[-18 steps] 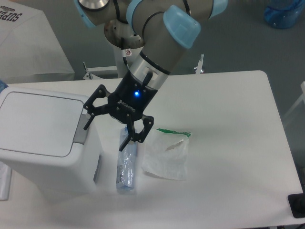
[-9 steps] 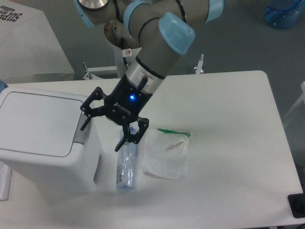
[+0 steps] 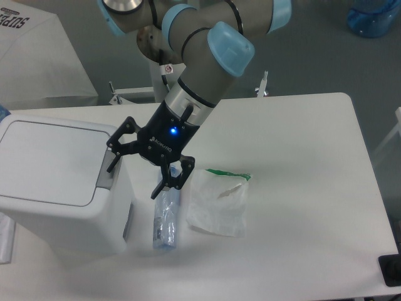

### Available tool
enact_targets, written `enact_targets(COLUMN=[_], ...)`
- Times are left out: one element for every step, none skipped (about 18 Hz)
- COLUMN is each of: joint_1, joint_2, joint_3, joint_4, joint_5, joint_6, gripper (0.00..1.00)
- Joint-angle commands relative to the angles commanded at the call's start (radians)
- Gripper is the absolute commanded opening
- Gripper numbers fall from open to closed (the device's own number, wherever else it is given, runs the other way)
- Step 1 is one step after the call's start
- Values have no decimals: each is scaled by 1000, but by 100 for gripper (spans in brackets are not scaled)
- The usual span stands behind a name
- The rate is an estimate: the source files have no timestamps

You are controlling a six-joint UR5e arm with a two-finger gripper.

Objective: Open the trash can
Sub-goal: 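Press the gripper down on the trash can lid edge to pop it open, then lift the gripper and withdraw it away from the open trash can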

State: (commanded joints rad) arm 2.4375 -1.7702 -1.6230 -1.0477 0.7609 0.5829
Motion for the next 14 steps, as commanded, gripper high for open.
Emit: enact_targets(joint_1=[0, 0, 0, 0, 0, 0, -2, -5, -5, -5, -5, -6, -5, -6], joint_2=[-2, -2, -3, -5, -6, -6, -5, -5, -5, -5, -5, -5, -5, -5], joint_3=[0, 0, 0, 0, 0, -9, -20, -28, -35, -37, -37, -38, -37, -37], joint_4=[2, 2, 2, 6, 17, 29, 44, 61, 75, 81, 81, 81, 81, 83], joint_5=[2, 2, 2, 2, 2, 2, 2, 2, 2, 2, 2, 2, 2, 2], joint_6=[0, -2, 0, 0, -3, -3, -3, -3, -3, -5, -5, -5, -6, -8], gripper=[100, 100, 100, 100, 100, 100, 100, 100, 100, 100, 100, 100, 100, 100])
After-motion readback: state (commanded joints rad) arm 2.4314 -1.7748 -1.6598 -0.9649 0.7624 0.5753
